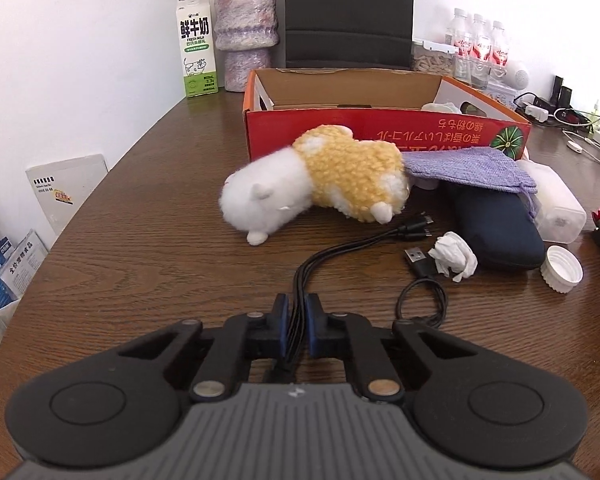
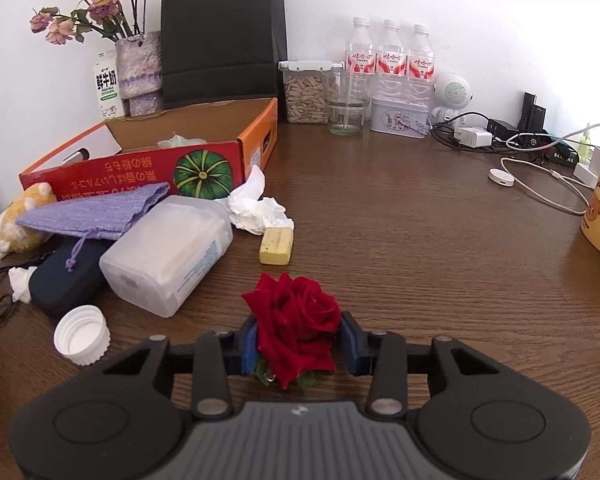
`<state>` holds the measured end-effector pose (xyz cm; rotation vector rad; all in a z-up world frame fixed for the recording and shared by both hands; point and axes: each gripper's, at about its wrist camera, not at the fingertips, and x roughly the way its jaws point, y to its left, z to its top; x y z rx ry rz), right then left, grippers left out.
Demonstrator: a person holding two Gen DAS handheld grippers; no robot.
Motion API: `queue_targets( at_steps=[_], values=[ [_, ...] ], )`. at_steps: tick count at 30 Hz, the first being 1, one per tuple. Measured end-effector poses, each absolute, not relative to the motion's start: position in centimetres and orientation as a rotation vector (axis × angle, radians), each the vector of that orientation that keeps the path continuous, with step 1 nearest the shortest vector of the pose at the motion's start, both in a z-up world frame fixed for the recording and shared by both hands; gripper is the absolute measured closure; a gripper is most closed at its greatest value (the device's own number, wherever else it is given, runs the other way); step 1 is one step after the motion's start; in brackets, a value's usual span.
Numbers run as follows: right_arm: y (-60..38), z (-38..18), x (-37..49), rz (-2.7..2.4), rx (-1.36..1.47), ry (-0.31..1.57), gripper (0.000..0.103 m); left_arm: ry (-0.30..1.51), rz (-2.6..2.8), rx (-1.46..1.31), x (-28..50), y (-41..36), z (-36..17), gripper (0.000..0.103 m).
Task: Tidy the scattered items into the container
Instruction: 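Carry the thin cable and red rose into the box with both tools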
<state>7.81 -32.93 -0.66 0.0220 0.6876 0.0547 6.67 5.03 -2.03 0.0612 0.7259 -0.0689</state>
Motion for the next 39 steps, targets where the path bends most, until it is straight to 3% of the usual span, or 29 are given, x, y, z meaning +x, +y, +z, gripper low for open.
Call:
queue_targets(
  at_steps=[11, 39],
  values=[
    [-32.1, 0.0, 5.7, 0.085, 0.046, 0.659, 0.066, 0.648, -0.047, 0.035, 4.5, 4.0, -1.2, 0.096],
    [-28.6, 6.8, 3.9, 0.2, -0.029, 0.457, 0.066, 0.315, -0.147, 0.095, 1.1, 2.1, 7.9, 0.098]
  ],
)
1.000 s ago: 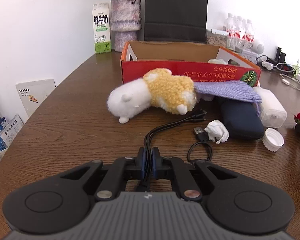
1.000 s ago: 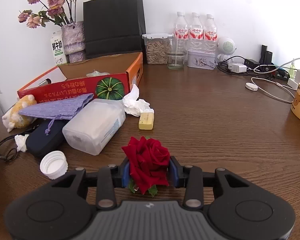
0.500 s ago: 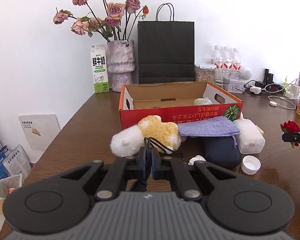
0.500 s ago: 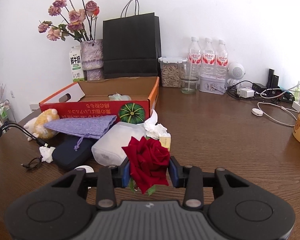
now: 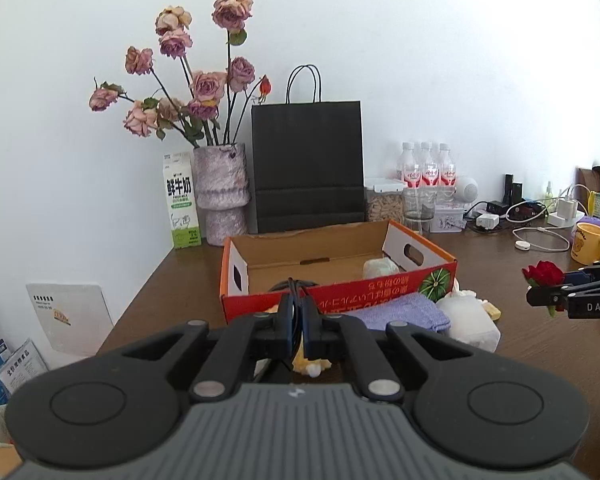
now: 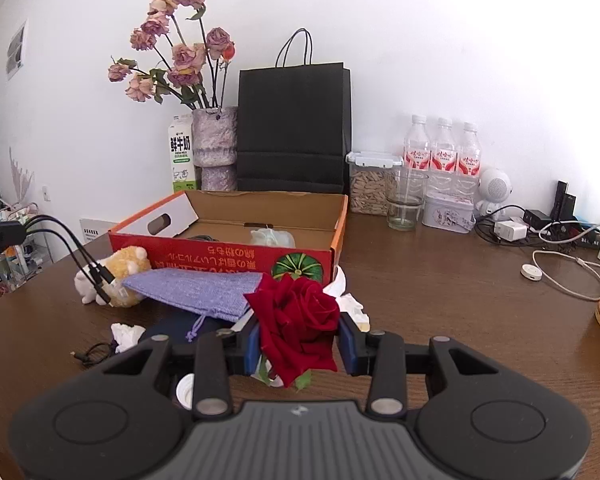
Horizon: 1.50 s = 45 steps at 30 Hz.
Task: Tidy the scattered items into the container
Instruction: 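Carry the thin cable and red rose into the box with both tools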
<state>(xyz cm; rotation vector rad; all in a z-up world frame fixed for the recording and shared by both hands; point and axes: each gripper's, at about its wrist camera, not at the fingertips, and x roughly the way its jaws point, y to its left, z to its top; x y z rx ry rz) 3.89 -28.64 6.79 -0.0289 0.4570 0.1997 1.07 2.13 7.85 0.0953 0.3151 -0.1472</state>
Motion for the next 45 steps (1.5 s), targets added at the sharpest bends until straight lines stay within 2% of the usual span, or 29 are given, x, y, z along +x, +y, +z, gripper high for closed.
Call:
queue_targets(
  at_steps=[13, 24, 30, 37, 45],
  values=[
    [-26.2, 10.3, 10.0, 0.241, -0.092, 0.367, 0.066, 0.161, -0.205, 0.126, 7.5, 0.6, 12.4, 0.099],
    [-23.9, 11.6, 18.7, 0.278, -0.114, 0.345, 0.066, 0.13, -0.23, 0.084, 15.1, -0.9, 13.2, 0.099],
    [-22.7, 9.8, 23.4, 0.282, -0.074, 0.392, 0.066, 0.184, -0.243, 0.022, 19.8, -1.4, 11.0, 0.099],
    [-22.5, 6.4, 28.9, 0.232, -0.028, 0.499, 0.066, 0.385, -0.216, -0.036, 25.8, -1.1, 6.1, 0.099],
    [-23.1, 3.6, 30.5, 0.216, 0.005, 0.575, 0.066, 0.479, -0.174, -0.053, 27.9, 0.1, 3.3, 0.099]
  ],
)
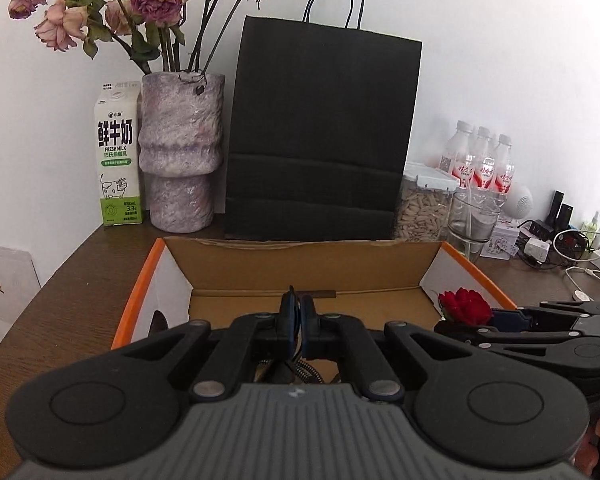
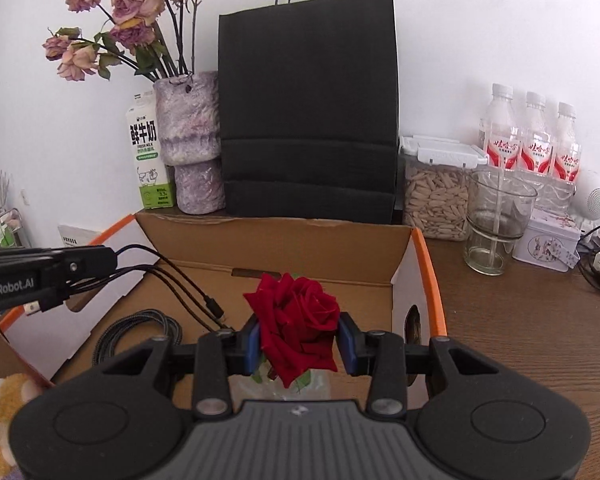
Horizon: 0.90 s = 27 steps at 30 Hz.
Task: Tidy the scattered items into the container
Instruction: 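Carry the thin cable and red rose into the box with both tools, then release the cable and rose in the box and withdraw both tools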
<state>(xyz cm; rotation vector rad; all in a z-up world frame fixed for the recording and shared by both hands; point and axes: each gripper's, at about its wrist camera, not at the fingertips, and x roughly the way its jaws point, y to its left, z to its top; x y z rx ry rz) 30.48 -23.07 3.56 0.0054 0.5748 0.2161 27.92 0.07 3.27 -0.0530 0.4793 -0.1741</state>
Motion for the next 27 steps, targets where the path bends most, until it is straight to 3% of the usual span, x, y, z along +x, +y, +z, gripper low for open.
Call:
queue_targets(
  at_steps=[6, 7, 8, 9, 10, 11, 12, 13, 27],
  values=[
    [-23.3, 3.6, 30.2, 0.219, 0.007, 0.575, 0.061, 0.512, -0.124, -0.044, 28.3, 0.1, 2.5, 0.097],
    [-23.3, 3.7, 30.1, 0.22, 0.006, 0.574, 0.056, 0.509, -0.115, -0.039, 28.3, 0.1, 2.6, 0.097],
    [-23.3, 3.7, 30.1, 0.22, 0.004, 0.574, 0.044, 0.505, -0.111, -0.034, 28.2, 0.1, 2.6, 0.096],
    [-23.2, 3.6, 30.1, 0.219, 0.001, 0.577, 0.036, 0.502, -0.105, -0.028, 28.1, 0.0, 2.7, 0.087],
    [-23.2, 3.6, 30.0, 0.215, -0.007, 0.581, 0.016, 0.501, -0.096, -0.025, 28.1, 0.0, 2.8, 0.058],
    [-23.1, 3.6, 30.0, 0.208, -0.017, 0.581, 0.003, 0.498, -0.079, -0.026, 28.0, 0.0, 2.8, 0.037],
    [-23.0, 3.6, 29.9, 0.2, -0.029, 0.58, 0.002, 0.489, -0.058, -0.027, 27.8, 0.0, 2.9, 0.004],
    [-22.9, 3.7, 29.8, 0.194, -0.039, 0.582, 0.001, 0.474, -0.041, -0.024, 27.6, 0.0, 3.1, 0.0],
    [-22.6, 4.4, 29.0, 0.205, -0.038, 0.58, 0.0, 0.461, -0.009, 0.011, 26.5, -0.1, 3.7, 0.0]
  ],
)
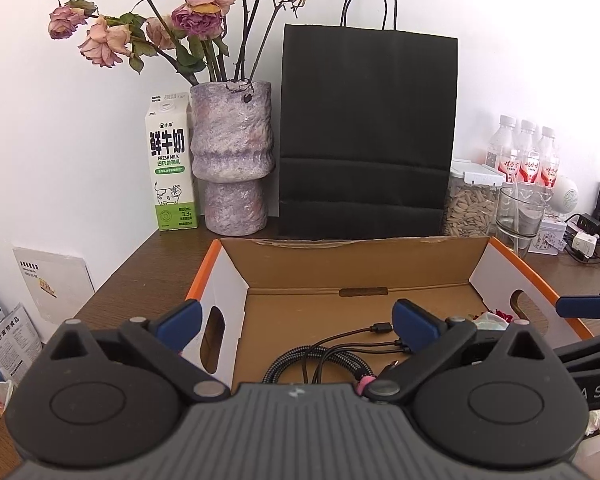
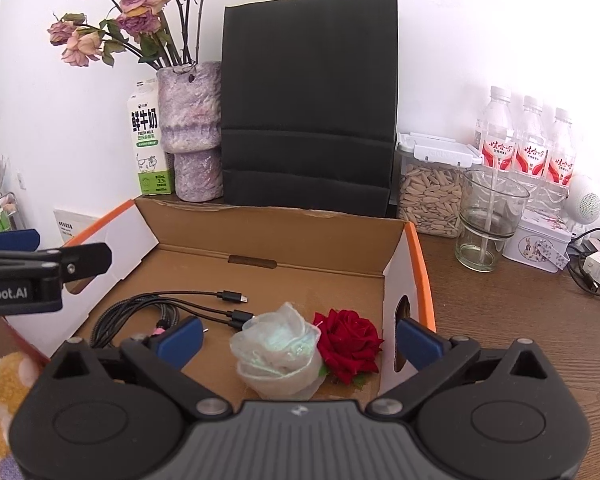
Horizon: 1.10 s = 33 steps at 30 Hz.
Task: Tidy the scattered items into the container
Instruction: 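Release the cable and rose in the box and withdraw both tools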
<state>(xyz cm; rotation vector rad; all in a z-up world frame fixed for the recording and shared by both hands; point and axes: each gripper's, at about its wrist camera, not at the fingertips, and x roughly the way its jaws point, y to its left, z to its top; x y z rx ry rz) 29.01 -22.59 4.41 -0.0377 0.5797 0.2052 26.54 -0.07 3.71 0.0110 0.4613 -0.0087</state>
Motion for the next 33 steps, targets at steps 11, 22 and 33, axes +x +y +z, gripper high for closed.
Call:
queue_targets(
  at_steps=[11, 22, 33],
  values=[
    [-23.6, 6.9, 26.6, 0.196, -0.025, 0.506, 0.0, 0.4, -0.021, -0.003, 24.3, 0.2, 5.7, 0.0],
    [-25.6, 10.6, 18.2, 0.183, -0.038, 0.382, 0.0, 0.296, -0.01, -0.036, 16.9, 2.5, 8.7, 0.0],
    [-26.3, 7.5, 9.6, 0.197, -0.048, 0.497, 0.0, 0.37, -0.009, 0.016, 10.1, 3.0, 7.0, 0.0]
  ],
)
